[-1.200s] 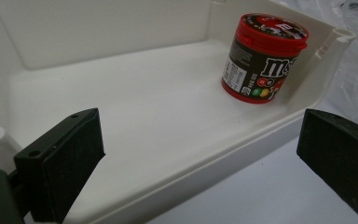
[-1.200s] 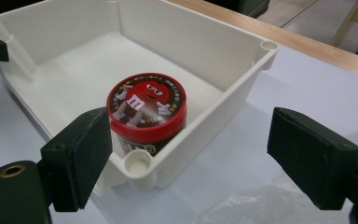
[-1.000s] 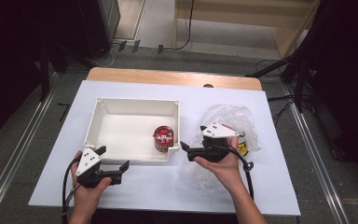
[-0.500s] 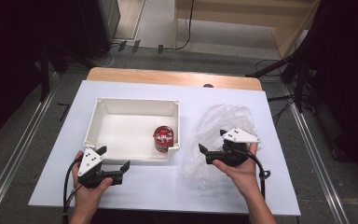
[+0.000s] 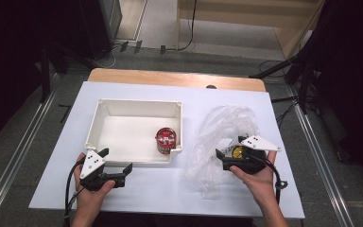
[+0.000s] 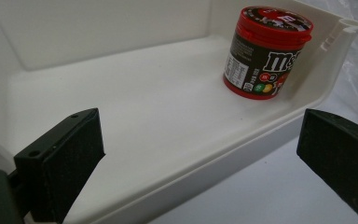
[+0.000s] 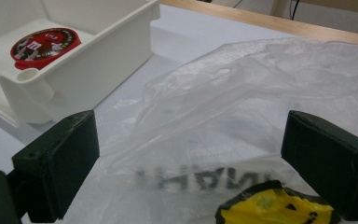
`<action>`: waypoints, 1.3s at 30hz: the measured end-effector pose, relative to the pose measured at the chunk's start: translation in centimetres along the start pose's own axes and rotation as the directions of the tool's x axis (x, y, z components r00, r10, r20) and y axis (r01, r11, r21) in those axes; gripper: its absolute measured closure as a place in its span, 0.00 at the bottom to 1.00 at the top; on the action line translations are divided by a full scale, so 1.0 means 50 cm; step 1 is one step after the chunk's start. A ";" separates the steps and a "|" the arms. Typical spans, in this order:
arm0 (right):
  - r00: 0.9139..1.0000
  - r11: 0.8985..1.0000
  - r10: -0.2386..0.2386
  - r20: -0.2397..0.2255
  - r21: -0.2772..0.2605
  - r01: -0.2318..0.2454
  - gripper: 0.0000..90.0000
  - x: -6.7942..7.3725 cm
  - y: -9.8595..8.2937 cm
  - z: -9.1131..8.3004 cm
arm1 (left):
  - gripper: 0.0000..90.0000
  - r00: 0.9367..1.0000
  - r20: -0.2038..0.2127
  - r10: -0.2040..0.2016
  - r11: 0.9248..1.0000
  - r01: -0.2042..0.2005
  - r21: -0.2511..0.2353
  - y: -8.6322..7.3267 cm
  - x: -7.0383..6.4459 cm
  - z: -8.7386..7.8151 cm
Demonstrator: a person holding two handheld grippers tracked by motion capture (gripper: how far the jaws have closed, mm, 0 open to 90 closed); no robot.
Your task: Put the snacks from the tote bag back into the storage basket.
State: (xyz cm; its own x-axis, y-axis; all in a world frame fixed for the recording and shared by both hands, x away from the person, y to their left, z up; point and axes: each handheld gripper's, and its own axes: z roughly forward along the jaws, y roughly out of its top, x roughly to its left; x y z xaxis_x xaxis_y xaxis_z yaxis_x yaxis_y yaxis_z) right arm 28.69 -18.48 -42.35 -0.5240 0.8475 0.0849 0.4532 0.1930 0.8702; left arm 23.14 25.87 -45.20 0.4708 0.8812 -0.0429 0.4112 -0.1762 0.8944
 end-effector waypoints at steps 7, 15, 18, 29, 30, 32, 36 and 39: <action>1.000 1.000 0.011 0.014 -0.008 -0.011 0.04 -0.023 -0.016 -0.021 | 0.01 1.000 -0.002 0.000 1.000 0.000 -0.004 0.000 0.002 -0.001; 0.998 0.999 0.038 0.050 -0.015 -0.038 0.04 -0.050 -0.039 -0.046 | 0.01 1.000 -0.014 -0.014 1.000 0.014 -0.010 0.000 0.013 -0.008; 0.997 0.999 0.045 0.062 -0.025 -0.043 0.04 -0.061 -0.045 -0.058 | 0.01 1.000 -0.020 -0.022 1.000 0.021 -0.016 0.000 0.019 -0.012; 0.993 0.998 0.056 0.099 -0.042 -0.052 0.04 -0.093 -0.067 -0.088 | 0.01 1.000 -0.015 -0.018 1.000 0.018 -0.023 0.000 0.017 -0.014; 0.993 0.998 0.058 0.103 -0.040 -0.054 0.04 -0.096 -0.070 -0.091 | 0.01 1.000 -0.015 -0.016 1.000 0.016 -0.023 0.000 0.017 -0.014; 0.992 0.997 0.064 0.112 -0.040 -0.060 0.04 -0.101 -0.076 -0.095 | 0.01 1.000 -0.013 -0.012 1.000 0.012 -0.021 0.001 0.016 -0.014; 0.990 0.997 0.068 0.123 -0.038 -0.063 0.03 -0.111 -0.088 -0.107 | 0.01 1.000 -0.013 -0.012 1.000 0.011 -0.021 0.000 0.015 -0.014; 0.990 0.997 0.069 0.127 -0.033 -0.065 0.03 -0.117 -0.098 -0.116 | 0.01 1.000 -0.012 -0.011 1.000 0.011 -0.019 0.001 0.015 -0.014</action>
State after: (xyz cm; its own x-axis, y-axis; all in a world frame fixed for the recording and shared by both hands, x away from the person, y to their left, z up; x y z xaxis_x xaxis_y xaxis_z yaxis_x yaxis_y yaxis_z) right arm 25.37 -27.27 -44.32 -0.3957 0.9146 0.0826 0.4629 0.1210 0.8781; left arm 22.96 26.83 -44.90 0.4568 0.8883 -0.0479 0.4016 -0.1579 0.9021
